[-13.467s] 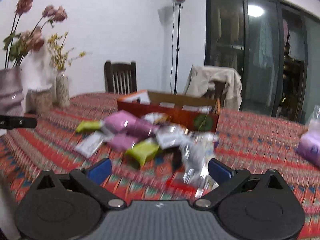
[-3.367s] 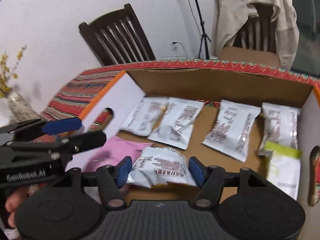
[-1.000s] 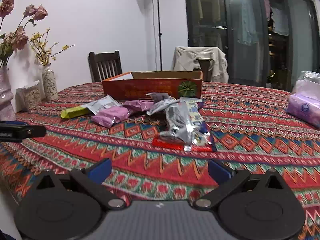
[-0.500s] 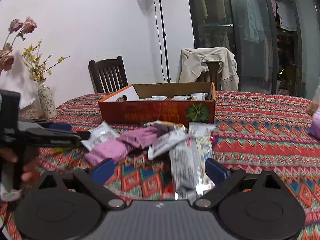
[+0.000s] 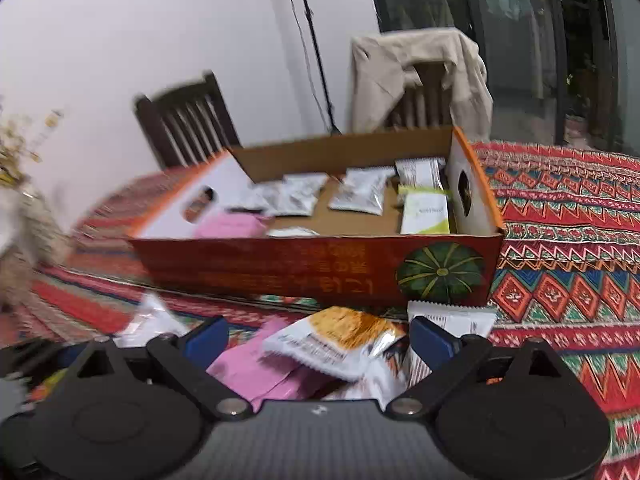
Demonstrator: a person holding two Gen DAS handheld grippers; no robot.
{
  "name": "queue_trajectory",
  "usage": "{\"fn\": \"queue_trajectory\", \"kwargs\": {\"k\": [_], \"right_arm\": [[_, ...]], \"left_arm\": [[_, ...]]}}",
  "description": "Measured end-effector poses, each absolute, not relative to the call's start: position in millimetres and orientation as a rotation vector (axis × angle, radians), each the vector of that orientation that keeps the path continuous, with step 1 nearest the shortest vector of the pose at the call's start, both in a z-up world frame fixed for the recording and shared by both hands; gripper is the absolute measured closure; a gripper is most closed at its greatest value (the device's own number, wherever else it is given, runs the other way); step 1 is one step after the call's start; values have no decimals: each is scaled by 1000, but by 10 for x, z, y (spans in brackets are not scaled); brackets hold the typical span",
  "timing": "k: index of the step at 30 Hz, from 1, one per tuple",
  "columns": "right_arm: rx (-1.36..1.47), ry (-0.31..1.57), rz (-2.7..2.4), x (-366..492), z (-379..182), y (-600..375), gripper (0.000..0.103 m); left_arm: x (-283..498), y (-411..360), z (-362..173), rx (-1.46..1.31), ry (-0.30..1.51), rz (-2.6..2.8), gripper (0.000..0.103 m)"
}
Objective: Organize snacks
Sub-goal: 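Grasp a white packet with the left tool while the right tool grasps a cookie packet, then carry the white packet in the left tool into the box while the right tool carries the cookie packet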
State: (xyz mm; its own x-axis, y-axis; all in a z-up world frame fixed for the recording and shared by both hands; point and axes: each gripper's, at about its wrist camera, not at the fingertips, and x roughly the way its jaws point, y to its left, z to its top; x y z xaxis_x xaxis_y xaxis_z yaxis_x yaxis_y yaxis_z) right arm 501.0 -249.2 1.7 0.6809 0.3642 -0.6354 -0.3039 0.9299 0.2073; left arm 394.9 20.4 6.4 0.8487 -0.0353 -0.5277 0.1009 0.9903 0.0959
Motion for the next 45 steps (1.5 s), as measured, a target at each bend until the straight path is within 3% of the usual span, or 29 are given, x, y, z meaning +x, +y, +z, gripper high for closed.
{"fn": "queue_trajectory", "kwargs": {"k": [4, 5, 6, 7, 12, 20, 26, 34, 45], "right_arm": [[48, 776, 318, 5220, -133, -2318, 5], [47, 772, 306, 5238, -141, -2301, 11], [49, 768, 298, 5249, -144, -2296, 25], [50, 773, 307, 5264, -148, -2300, 32], [-3, 787, 326, 5146, -178, -2222, 40], [-15, 644, 376, 4583, 174, -2362, 43], [-60, 559, 472, 3655, 387, -2521, 43], [-17, 622, 534, 2702, 117, -2792, 43], [28, 584, 551, 2461, 38, -2990, 43]], "left_arm": [[3912, 284, 113, 81, 548, -102, 85], [3915, 313, 125, 55, 553, -114, 87], [3916, 347, 145, 29, 556, -124, 88], [3908, 360, 156, 16, 555, -132, 89], [3885, 375, 192, -2, 541, -127, 92], [3511, 376, 422, -71, 516, -144, 95], [2898, 324, 456, -193, 547, -181, 100], [2347, 253, 446, -184, 605, -124, 101], [2093, 91, 590, -148, 573, -98, 100]]}}
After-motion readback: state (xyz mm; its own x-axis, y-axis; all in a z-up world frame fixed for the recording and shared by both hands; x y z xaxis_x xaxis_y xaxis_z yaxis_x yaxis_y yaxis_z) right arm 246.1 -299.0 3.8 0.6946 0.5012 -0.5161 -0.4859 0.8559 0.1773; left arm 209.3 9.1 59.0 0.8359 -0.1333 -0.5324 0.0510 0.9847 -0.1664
